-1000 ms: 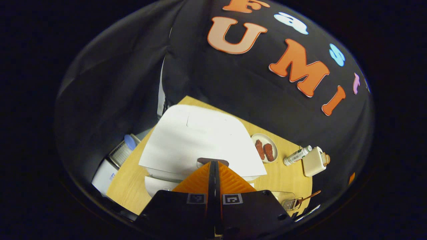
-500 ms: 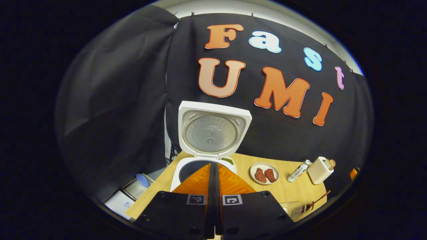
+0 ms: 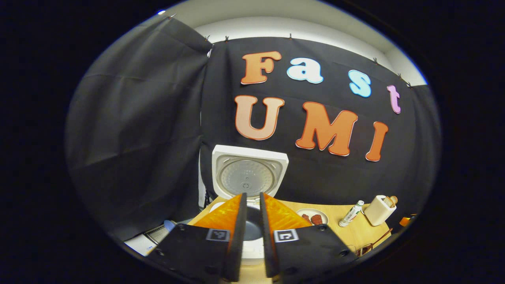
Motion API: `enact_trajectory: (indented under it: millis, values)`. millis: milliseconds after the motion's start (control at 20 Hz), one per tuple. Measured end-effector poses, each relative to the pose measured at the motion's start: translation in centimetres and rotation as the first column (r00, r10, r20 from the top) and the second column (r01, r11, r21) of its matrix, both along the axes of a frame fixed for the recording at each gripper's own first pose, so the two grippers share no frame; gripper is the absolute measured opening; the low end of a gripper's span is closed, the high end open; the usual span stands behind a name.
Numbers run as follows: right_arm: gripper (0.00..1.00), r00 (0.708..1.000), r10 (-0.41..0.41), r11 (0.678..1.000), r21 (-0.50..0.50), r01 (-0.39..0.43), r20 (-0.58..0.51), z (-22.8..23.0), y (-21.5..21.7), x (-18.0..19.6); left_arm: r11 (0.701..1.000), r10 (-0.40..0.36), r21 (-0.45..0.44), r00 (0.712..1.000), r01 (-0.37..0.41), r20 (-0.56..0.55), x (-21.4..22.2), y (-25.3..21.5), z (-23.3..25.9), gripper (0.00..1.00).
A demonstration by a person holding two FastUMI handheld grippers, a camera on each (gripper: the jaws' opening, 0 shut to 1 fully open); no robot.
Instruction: Close the left gripper, press the button to open the rice cooker; take a wooden spoon from the chopstick holder with the right hand, scoop a spoonful of rice and pour it into the rice cooker, then put the wooden spoon back into the chopstick holder.
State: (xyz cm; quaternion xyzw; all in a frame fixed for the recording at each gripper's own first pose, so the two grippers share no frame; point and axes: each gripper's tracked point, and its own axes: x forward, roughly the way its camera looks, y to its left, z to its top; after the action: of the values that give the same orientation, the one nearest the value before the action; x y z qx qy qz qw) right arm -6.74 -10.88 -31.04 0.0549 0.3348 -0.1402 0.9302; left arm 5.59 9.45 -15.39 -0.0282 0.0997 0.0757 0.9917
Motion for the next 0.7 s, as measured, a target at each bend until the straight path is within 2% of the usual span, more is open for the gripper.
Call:
enact_trajectory:
  millis: [50,100,200,550,700]
  values:
    - [0.96,1.000,-0.005,1.000,0.015,0.005,-0.018,-0.9,-0.2,-0.2,0.999,-0.008,0.032,1.000,0.008,0.018,0.0,-0.4,0.4,0.41]
    - [0.96,0.999,-0.009,1.000,0.026,0.010,-0.034,-1.9,-0.3,-0.3,0.998,-0.014,0.059,0.999,0.012,0.035,-0.1,-1.0,1.0,0.65]
    - [0.96,0.997,-0.015,0.999,0.049,0.019,-0.070,-4.0,-0.6,-0.4,0.996,-0.031,0.085,0.997,0.025,0.065,-0.6,-2.5,1.9,0.80]
    - [0.93,0.985,-0.032,0.981,0.183,0.064,-0.170,-10.7,-2.2,-0.3,0.981,-0.097,0.175,0.993,0.084,0.067,-2.8,-6.9,1.8,0.80]
    - [0.85,0.989,-0.049,0.962,0.261,0.085,-0.140,-11.0,-2.1,0.6,0.978,-0.091,0.194,0.994,0.077,0.061,-3.7,-7.3,1.4,0.80]
